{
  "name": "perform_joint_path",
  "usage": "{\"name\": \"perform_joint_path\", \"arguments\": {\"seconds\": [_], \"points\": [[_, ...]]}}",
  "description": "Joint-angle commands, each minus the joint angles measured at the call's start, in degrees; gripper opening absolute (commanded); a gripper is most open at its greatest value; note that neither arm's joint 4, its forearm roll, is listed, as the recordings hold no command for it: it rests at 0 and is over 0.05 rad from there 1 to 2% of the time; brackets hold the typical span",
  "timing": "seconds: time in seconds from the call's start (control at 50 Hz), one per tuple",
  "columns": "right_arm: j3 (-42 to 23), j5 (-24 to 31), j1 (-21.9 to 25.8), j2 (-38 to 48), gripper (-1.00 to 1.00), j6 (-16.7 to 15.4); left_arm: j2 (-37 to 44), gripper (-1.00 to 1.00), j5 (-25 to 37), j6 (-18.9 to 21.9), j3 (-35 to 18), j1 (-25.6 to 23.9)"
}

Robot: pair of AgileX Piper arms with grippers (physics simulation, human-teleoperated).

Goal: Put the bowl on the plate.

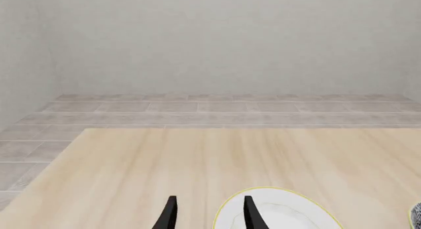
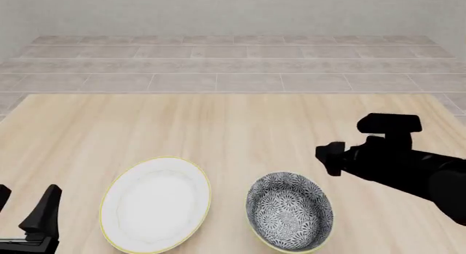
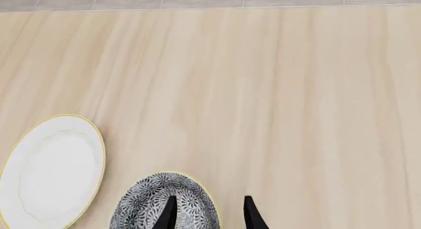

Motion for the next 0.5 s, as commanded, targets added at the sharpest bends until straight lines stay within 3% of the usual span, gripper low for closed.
{"name": "perform_joint_path", "arguments": {"seconds": [0.02,0.22,0.5], "points": [[1.86,-1.3,0.27,1.29,1.0,0.64,0.0,1.0,0.0,0.0,0.0,0.0],[5.44,-5.3,1.72,4.23,1.0,3.29,0.0,1.0,0.0,0.0,0.0,0.0],[6.7,-6.2,1.77,4.33,1.0,2.47,0.0,1.0,0.0,0.0,0.0,0.0]]}}
